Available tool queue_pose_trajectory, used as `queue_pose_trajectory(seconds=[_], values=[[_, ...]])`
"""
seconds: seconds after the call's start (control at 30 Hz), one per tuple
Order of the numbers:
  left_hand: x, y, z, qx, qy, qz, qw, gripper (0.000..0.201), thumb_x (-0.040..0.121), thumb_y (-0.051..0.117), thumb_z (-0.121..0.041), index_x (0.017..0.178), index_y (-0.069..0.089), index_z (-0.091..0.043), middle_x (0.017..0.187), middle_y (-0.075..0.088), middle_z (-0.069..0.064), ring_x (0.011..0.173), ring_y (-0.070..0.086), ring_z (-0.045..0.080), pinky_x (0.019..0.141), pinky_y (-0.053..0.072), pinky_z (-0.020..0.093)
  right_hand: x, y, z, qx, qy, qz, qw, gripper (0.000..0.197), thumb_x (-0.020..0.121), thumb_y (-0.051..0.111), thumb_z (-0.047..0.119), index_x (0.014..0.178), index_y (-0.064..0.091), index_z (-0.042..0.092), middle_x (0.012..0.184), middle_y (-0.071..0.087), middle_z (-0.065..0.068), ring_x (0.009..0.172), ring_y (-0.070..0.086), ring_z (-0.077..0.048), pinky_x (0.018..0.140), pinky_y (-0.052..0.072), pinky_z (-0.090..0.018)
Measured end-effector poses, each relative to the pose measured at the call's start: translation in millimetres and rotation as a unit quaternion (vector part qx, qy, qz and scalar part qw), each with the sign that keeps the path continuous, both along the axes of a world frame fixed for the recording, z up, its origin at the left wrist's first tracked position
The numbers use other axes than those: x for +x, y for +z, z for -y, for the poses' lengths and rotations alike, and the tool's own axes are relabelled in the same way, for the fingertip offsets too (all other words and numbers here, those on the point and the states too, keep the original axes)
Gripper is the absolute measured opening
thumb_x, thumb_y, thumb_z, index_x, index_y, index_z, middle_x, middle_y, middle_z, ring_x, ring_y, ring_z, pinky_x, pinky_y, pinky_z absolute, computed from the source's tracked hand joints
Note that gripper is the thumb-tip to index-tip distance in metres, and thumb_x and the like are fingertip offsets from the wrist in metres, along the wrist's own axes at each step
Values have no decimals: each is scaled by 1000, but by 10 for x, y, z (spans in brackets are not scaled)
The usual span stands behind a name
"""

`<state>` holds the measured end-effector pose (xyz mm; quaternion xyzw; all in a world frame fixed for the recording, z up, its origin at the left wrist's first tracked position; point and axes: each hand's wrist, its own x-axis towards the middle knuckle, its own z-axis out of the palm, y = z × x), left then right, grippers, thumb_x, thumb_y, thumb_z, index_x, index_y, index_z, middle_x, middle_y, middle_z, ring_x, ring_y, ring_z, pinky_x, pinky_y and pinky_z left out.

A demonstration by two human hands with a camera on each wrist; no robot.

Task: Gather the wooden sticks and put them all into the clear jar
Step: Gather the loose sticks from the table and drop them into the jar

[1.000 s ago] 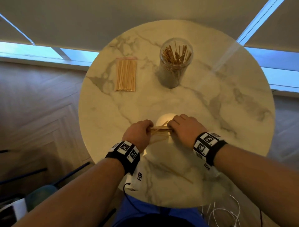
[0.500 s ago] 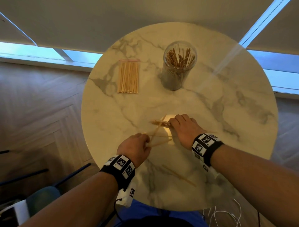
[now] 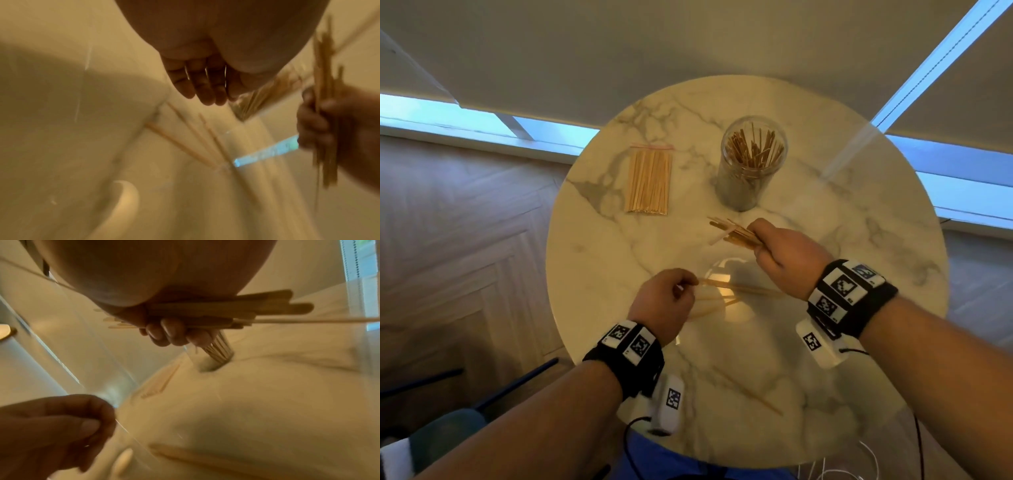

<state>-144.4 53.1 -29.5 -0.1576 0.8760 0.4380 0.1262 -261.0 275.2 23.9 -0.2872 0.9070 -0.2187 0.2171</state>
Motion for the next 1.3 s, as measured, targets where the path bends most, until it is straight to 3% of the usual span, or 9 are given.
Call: queue_pose_trajectory(seconds=[0.17,0.37,0.47,0.57,0.7,0.83,0.97,1.13,1.3], values=[[-356,652,-43,119,30,-212,969,67,79,84,-28,137,52,-34,129,55,-7,105,60,13,82,54,20,-6,279,57,-74,-23,33,996,23,91,40,30,108,53,21,82,62,-7,76,57,-27,71,49,-46],[-639,1066,-192,-7,-49,-403,914,39,86,79,-27,124,74,-18,102,51,3,90,54,21,79,50,30,23,432,175,-111,-32,70,991,38,88,42,26,121,63,22,106,72,0,93,64,-18,83,53,-39],[-630,1049,-173,19,9,-366,931,33,89,68,-27,121,67,-20,103,52,-1,83,53,17,76,46,23,26,460,178,-98,-32,87,991,41,86,40,28,117,65,21,95,69,2,85,60,-17,78,50,-37],[-636,888,-64,152,151,-216,953,26,92,53,-28,115,63,-31,109,65,3,90,62,23,80,52,35,68,471,153,-100,-31,95,990,30,87,39,27,103,62,20,82,61,6,77,56,-15,73,46,-36],[-612,808,-25,345,82,-56,933,31,105,46,-11,120,73,-20,112,73,16,93,69,29,86,59,47,97,454,137,-122,-31,112,986,19,86,40,26,93,58,25,76,59,2,72,55,-16,70,48,-41],[-601,825,-59,358,63,-71,929,31,96,59,4,100,81,-17,96,77,16,85,72,30,88,59,49,72,429,111,-131,-29,124,983,13,87,41,24,84,49,34,70,56,1,65,52,-15,66,48,-44],[-613,849,17,405,27,-75,911,29,75,75,-4,99,82,-19,92,78,13,85,73,27,85,59,39,4,436,91,-136,-34,132,981,13,87,40,26,84,51,33,70,55,5,65,51,-10,68,48,-43],[-661,909,-22,284,63,-102,951,9,84,80,-5,89,82,-12,76,77,11,71,73,22,74,60,33,-18,369,98,-124,-31,94,987,13,95,52,39,85,54,31,69,58,5,65,55,-10,65,50,-40],[-700,878,-19,416,220,-61,880,8,89,69,2,94,74,-2,77,75,14,64,68,20,67,60,32,-78,400,31,-174,-164,63,969,21,85,66,58,83,60,37,65,57,9,59,54,-5,64,51,-34]])
